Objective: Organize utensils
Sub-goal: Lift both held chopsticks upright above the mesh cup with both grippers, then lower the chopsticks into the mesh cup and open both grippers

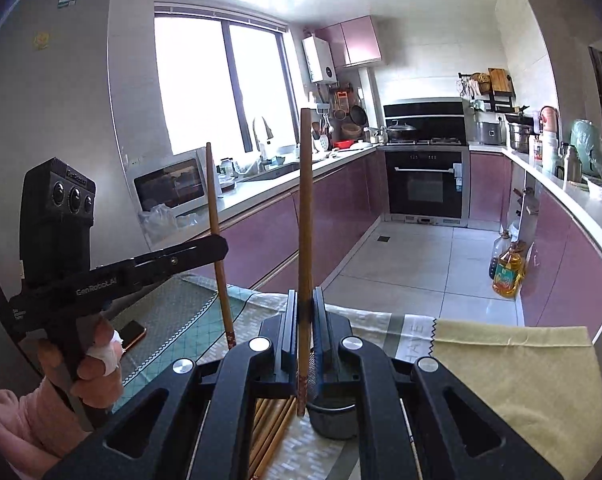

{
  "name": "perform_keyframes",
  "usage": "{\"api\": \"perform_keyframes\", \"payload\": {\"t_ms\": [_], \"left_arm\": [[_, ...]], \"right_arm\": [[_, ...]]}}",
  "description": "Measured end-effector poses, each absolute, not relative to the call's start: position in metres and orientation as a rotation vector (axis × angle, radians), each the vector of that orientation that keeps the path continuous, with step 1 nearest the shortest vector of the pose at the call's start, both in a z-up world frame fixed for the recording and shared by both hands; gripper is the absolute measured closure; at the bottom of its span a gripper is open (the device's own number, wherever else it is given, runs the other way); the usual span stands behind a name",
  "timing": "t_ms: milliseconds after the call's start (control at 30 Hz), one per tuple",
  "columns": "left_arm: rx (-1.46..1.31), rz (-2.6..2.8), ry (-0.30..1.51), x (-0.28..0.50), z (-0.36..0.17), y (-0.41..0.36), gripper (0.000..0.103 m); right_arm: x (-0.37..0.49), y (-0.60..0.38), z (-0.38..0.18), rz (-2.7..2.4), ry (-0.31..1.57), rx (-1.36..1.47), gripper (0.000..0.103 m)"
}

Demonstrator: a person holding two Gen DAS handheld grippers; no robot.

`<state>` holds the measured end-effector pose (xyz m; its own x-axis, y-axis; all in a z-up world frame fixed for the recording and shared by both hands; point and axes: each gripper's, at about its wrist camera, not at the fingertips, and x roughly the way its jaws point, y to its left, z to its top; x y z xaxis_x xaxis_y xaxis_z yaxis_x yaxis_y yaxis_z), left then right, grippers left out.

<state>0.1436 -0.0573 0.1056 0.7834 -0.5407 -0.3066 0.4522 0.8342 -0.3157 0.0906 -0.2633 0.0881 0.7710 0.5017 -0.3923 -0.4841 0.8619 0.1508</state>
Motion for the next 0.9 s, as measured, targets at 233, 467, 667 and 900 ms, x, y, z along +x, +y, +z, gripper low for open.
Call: {"api": "perform_keyframes", "payload": {"t_ms": [233, 467, 667, 900], "left_arm": [[-0.237, -0.523, 0.373, 0.170, 0.115, -0.083, 0.096], [-0.194, -0.484, 0.411, 0.187, 0.087, -0.104, 0.095], [-0.157, -0.481, 0.496, 0.197, 0.052, -0.111, 0.095], [-0.114, -0.484, 0.557, 0.209, 0.028, -0.116, 0.095]], "right_arm": [[0.103, -0.271, 0.097, 0.505, 0.400, 0.045, 0.097], [0.126, -0.264, 0.072, 0.489, 0.474, 0.033, 0.097], [0.145, -0.254, 0.040, 0.502, 0.635, -0.002, 0.097], [0.169, -0.243, 0.018, 0.483, 0.773, -0.022, 0.097]]}}
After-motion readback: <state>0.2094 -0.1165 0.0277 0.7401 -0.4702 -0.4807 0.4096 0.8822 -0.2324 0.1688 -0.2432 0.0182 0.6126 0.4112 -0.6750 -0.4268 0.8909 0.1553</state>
